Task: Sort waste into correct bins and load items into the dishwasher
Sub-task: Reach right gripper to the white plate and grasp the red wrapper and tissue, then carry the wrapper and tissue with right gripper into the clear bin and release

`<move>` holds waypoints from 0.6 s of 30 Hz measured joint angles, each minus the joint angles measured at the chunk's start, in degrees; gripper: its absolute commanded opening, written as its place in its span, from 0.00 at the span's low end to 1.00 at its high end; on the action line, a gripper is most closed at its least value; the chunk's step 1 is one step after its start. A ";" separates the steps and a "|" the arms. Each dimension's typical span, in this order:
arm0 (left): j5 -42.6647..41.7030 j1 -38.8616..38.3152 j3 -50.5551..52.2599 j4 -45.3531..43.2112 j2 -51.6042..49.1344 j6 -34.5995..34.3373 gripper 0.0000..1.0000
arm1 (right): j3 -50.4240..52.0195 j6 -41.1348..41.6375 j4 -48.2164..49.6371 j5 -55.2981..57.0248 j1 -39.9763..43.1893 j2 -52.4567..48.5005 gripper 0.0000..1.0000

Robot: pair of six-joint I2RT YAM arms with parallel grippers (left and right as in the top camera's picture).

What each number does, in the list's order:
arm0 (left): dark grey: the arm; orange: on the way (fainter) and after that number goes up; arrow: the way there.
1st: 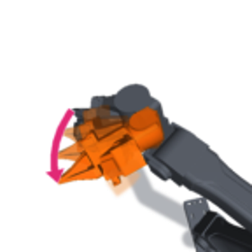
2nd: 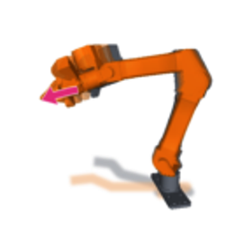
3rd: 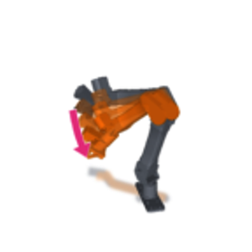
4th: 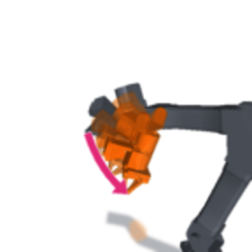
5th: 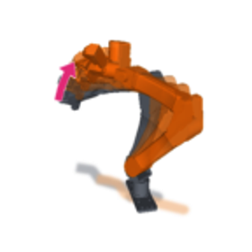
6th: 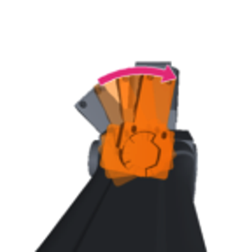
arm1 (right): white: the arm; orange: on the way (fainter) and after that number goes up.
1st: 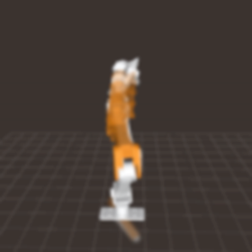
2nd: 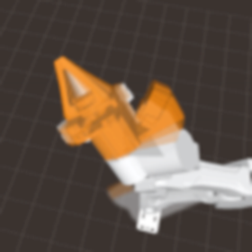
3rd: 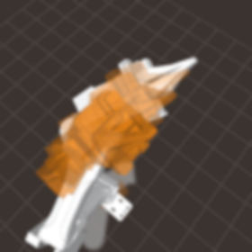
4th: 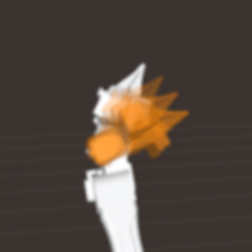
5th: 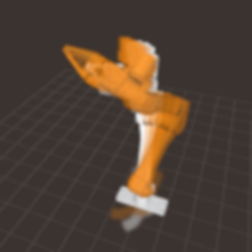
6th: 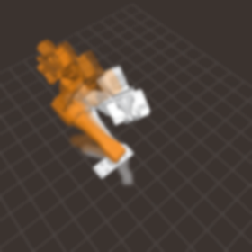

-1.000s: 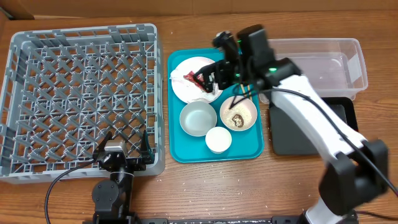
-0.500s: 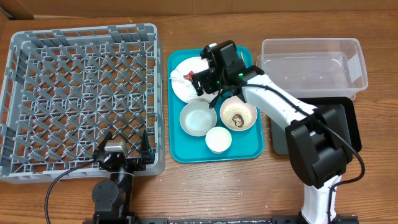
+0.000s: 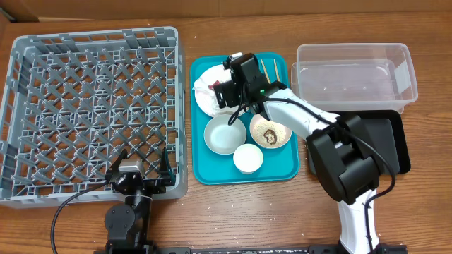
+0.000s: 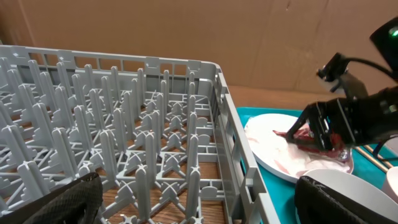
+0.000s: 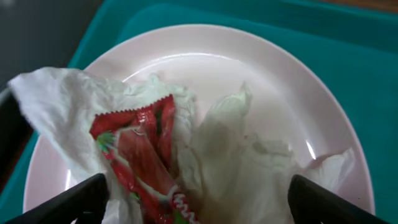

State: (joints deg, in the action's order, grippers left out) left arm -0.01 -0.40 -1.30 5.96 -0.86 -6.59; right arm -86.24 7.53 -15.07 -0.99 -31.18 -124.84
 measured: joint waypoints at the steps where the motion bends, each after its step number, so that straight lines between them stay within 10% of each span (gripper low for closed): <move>1: 0.00 0.00 0.00 -0.02 0.00 0.00 1.00 | 0.00 0.28 -0.02 0.04 0.00 -0.48 0.88; 3: 0.00 0.00 0.00 -0.02 0.00 0.00 1.00 | -0.02 0.81 -0.15 0.11 0.00 -1.40 0.78; 8: 0.00 0.00 0.00 -0.02 0.00 0.00 1.00 | -0.46 1.90 0.00 1.14 -0.09 -2.25 0.08; 18: 0.00 0.00 0.00 -0.02 0.00 0.00 1.00 | -2.97 6.71 -7.58 0.74 0.11 2.21 0.04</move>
State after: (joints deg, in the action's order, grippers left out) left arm -0.01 -0.40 -1.30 5.93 -0.86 -6.59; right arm -89.21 14.24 -22.65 -0.25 -31.07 -122.63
